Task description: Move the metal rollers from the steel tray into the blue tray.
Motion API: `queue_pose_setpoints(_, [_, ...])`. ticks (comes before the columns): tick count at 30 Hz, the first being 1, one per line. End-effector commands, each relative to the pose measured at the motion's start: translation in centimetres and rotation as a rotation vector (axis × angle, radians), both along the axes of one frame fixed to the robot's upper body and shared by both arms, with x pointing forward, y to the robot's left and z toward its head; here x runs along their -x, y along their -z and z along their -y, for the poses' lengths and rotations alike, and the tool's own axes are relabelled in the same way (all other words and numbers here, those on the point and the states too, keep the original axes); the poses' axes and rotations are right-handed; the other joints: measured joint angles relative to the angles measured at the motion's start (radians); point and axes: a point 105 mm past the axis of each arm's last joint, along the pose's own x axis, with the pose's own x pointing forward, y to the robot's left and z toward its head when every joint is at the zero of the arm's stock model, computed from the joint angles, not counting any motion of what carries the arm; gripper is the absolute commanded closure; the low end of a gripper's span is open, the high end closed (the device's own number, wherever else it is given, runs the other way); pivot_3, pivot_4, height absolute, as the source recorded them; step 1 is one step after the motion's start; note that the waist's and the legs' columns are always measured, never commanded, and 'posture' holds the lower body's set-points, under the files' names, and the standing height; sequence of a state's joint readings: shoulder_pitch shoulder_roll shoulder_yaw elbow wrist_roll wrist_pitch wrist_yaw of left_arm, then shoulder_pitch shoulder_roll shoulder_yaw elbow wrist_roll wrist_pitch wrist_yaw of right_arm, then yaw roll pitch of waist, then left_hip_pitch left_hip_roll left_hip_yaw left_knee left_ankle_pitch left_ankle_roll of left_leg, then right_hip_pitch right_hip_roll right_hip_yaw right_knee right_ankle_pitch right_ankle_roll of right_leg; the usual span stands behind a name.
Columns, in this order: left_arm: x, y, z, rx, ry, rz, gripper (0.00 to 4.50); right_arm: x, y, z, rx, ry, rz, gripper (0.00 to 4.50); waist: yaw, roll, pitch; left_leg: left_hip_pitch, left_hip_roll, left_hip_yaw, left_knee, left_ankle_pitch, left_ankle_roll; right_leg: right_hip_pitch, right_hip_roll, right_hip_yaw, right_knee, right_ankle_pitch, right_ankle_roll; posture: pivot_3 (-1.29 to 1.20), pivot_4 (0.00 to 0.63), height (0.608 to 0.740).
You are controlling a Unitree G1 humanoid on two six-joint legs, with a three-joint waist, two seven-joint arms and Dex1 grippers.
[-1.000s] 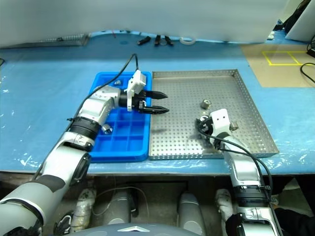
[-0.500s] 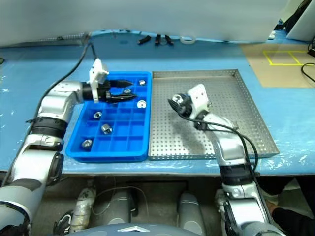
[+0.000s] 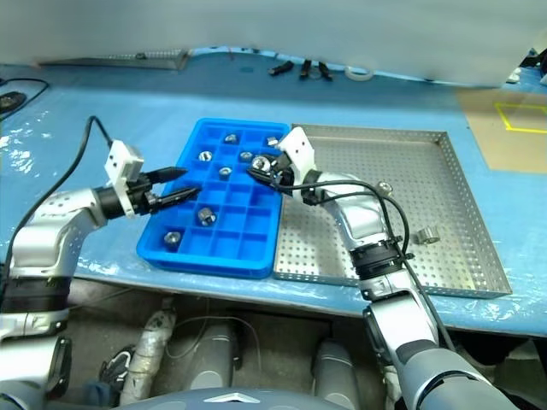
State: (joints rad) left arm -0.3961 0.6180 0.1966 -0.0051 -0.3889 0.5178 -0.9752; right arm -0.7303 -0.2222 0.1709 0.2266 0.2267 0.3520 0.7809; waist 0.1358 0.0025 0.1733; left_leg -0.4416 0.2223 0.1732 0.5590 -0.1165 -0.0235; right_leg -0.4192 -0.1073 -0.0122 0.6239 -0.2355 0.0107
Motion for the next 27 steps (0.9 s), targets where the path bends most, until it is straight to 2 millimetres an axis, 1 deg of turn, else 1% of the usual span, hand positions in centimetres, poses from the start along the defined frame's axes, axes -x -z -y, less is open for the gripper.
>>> queue_pose_setpoints(1, [0.7, -1.5, -0.6, 0.007, -0.037, 0.051, 1.05, 0.8, -1.1, -1.1, -0.006, -0.084, 0.041, 2.84, 0.008, 0.000, 0.000, 0.000, 0.000, 0.000, 0.000, 0.000, 0.000, 0.000, 0.000, 0.000, 0.000, 0.000, 0.000, 0.26, 0.150, 0.740])
queue_pose_setpoints(3, [0.8, -1.3, -0.6, 0.012, -0.044, 0.045, 1.05, 0.9, -0.4, -1.7, -0.002, -0.099, 0.020, 2.84, 0.015, 0.000, 0.000, 0.000, 0.000, -0.001, -0.001, 0.001, -0.001, 0.000, 0.000, -0.001, 0.000, 0.000, 0.000, 0.26, 0.150, 0.740])
queue_pose_setpoints(6, [0.8, -1.3, -0.3, 0.017, -0.044, 0.043, 1.05, -0.2, 0.5, -2.4, 0.012, -0.056, 0.003, 2.84, 0.016, 0.000, 0.000, 0.001, 0.000, -0.001, -0.003, 0.002, -0.003, 0.000, 0.001, 0.000, 0.001, 0.000, 0.000, 0.26, 0.150, 0.740])
queue_pose_setpoints(10, [0.7, -1.3, 0.3, 0.026, -0.029, 0.040, 1.05, -1.1, 1.1, -3.2, 0.028, -0.046, -0.009, 2.84, 0.016, 0.000, 0.000, 0.001, 0.000, -0.001, -0.003, 0.004, -0.007, -0.001, 0.000, 0.000, 0.001, 0.000, 0.000, 0.25, 0.150, 0.740])
queue_pose_setpoints(16, [0.4, -1.0, 0.9, 0.032, -0.014, 0.034, 1.05, -0.7, 2.6, -4.5, 0.071, -0.074, -0.021, 2.84, 0.015, 0.000, 0.000, 0.001, 0.000, -0.001, -0.004, 0.004, -0.007, -0.001, 0.001, 0.000, 0.001, 0.000, 0.000, 0.24, 0.150, 0.740])
queue_pose_setpoints(18, [0.3, -1.1, 1.1, 0.033, -0.008, 0.034, 1.05, -0.4, 3.0, -4.6, 0.080, -0.088, -0.029, 2.10, 0.015, 0.000, 0.000, 0.001, 0.000, -0.002, -0.004, 0.005, -0.007, -0.001, 0.002, -0.001, 0.001, 0.000, 0.000, 0.23, 0.150, 0.740])
queue_pose_setpoints(23, [0.1, -1.2, 1.3, 0.032, 0.010, 0.035, 1.05, -0.8, 2.9, -4.2, 0.070, -0.046, -0.034, 0.56, 0.015, 0.000, 0.000, 0.001, 0.000, -0.002, -0.005, 0.005, -0.008, -0.001, 0.001, -0.001, 0.001, 0.000, 0.000, 0.22, 0.150, 0.740])
queue_pose_setpoints(27, [-0.2, -1.5, 1.8, 0.035, 0.035, 0.041, 1.05, -1.1, 1.8, -3.6, 0.051, -0.025, -0.003, 0.56, 0.014, 0.000, 0.000, 0.001, 0.000, -0.002, -0.005, 0.005, -0.008, -0.001, 0.001, -0.001, 0.001, 0.000, 0.000, 0.18, 0.150, 0.740])
